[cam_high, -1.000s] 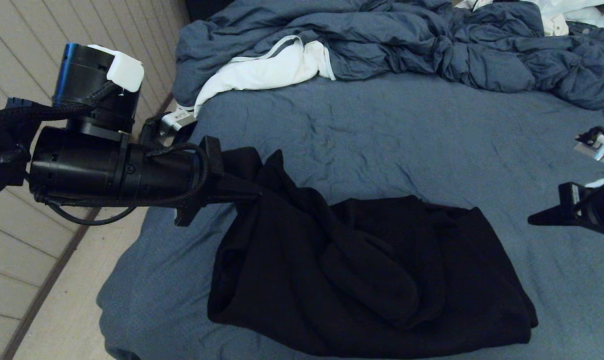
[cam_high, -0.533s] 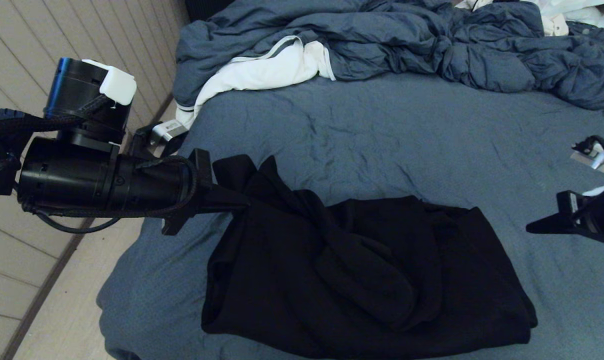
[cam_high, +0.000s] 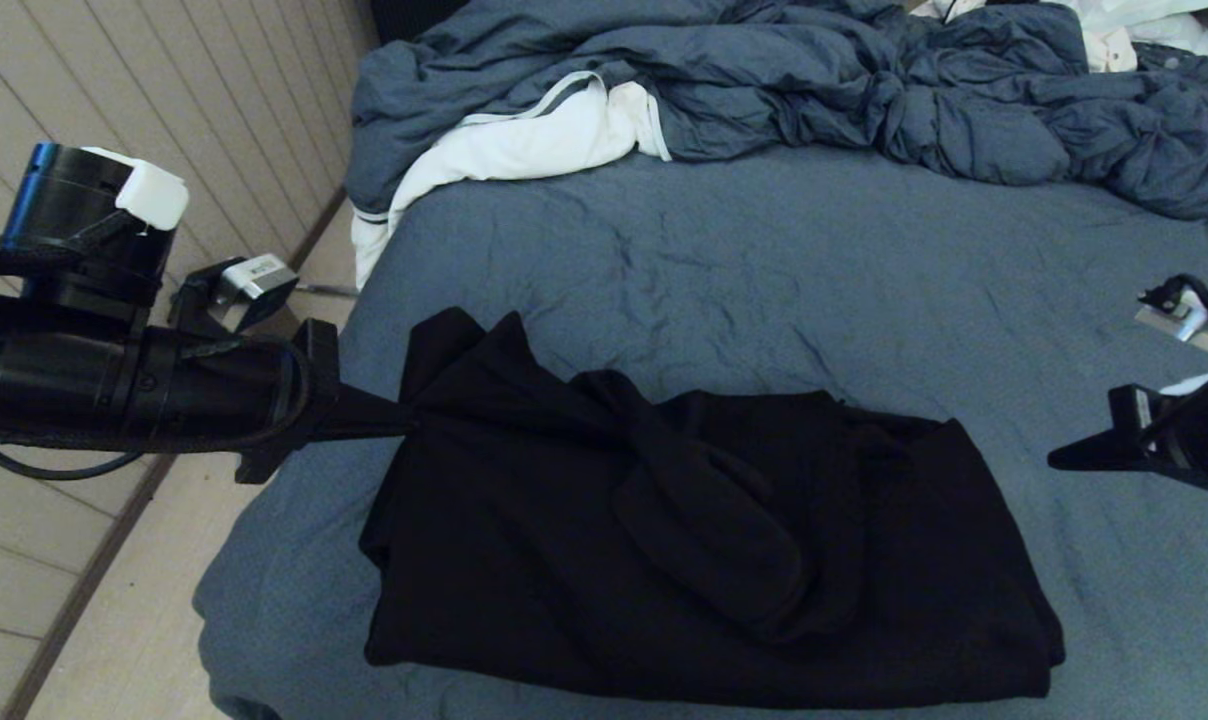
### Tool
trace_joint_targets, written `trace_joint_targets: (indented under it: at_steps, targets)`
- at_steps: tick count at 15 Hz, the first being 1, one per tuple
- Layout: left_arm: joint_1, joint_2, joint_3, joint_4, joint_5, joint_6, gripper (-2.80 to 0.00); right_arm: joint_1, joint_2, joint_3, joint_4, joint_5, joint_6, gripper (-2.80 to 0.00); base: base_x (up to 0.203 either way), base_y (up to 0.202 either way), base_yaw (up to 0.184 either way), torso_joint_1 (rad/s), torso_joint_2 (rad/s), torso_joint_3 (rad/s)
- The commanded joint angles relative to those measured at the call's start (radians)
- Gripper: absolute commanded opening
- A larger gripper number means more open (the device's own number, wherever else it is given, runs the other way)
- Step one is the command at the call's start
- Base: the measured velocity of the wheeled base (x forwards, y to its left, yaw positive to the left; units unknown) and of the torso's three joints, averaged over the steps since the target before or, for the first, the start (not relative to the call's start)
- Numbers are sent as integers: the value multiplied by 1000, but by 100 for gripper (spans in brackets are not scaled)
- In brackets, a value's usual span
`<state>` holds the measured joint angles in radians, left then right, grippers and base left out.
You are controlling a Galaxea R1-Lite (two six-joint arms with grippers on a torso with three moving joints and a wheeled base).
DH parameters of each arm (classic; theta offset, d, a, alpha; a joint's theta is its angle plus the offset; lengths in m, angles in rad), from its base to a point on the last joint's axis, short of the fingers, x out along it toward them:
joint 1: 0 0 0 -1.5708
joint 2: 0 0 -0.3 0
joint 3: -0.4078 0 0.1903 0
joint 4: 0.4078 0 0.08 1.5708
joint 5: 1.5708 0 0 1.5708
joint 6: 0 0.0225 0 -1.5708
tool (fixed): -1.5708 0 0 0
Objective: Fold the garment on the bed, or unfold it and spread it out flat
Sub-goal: Fold the black sweatshirt
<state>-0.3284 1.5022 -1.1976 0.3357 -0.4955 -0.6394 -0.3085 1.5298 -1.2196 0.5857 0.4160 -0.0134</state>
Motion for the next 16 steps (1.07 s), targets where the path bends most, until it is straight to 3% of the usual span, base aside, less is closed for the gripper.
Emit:
trace_joint_targets:
  at_steps: [1,7,10,16]
  targets:
    - [29,-25,10,5,-4,11,-280,5,-1,1,3,2,0,-280,0,0,0,0,0,0]
    - [127,-46,31,35,-12,76,-280,32,-7,9,3,1,3,-280,0,0,0,0,0,0]
    - [229,-54,20,69,-77,104,-280,38,-7,15,3,1,3,-280,0,0,0,0,0,0]
    - [404,-58,17,117,-129,215,-280,42,-7,15,3,1,3,-280,0,0,0,0,0,0]
